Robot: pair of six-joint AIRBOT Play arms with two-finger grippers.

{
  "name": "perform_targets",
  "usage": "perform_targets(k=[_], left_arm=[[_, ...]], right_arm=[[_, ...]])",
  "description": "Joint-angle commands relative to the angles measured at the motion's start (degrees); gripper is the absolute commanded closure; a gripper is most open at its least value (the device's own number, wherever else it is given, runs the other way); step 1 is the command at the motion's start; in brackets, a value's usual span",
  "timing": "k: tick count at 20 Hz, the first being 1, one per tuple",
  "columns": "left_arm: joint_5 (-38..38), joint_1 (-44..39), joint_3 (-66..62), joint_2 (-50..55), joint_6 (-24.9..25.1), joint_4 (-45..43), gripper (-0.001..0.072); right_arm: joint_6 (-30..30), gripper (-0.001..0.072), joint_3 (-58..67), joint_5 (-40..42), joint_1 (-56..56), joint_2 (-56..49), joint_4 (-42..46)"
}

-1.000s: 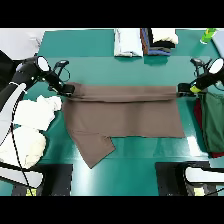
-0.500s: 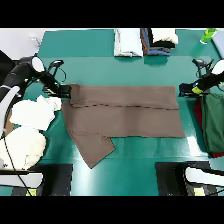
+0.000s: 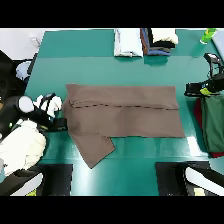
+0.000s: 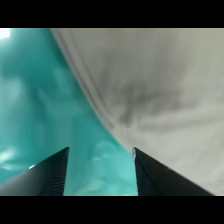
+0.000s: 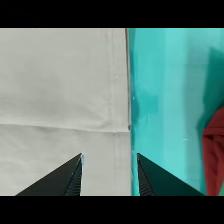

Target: Fold the shirts.

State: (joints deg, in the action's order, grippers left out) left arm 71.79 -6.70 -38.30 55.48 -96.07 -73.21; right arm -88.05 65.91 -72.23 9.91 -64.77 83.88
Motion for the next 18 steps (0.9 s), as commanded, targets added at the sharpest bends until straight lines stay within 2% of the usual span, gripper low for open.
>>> perform_targets(k=[1,4,7,17,18], left_arm=[[-3.37,-2.19,8.74,-4.35,-1.05,5.9,0.0227],[-7.34,-11.52,8.87,-4.31,-4.37,5.57,0.0227],[-10.19,-17.0,8.87,-4.26,-8.24,5.03,0.0227],[-11.91,-19.56,8.94,0.72,-8.96,4.85,0.0228],[-12.24,-19.56,8.92,0.72,-8.94,4.83,0.0284]], right_arm=[[0.02,0.0318,-0.63,-0.02,-0.11,-0.04,-4.04],[0.0,0.0319,-0.63,-0.37,-1.29,-1.07,-5.27],[0.0,0.0319,-0.63,-0.26,-2.8,-1.07,-5.27],[-0.02,0.0319,-0.63,-1.22,-3.1,-1.05,-6.29],[-0.04,0.0319,-0.66,-1.38,-3.1,-0.94,-6.27]])
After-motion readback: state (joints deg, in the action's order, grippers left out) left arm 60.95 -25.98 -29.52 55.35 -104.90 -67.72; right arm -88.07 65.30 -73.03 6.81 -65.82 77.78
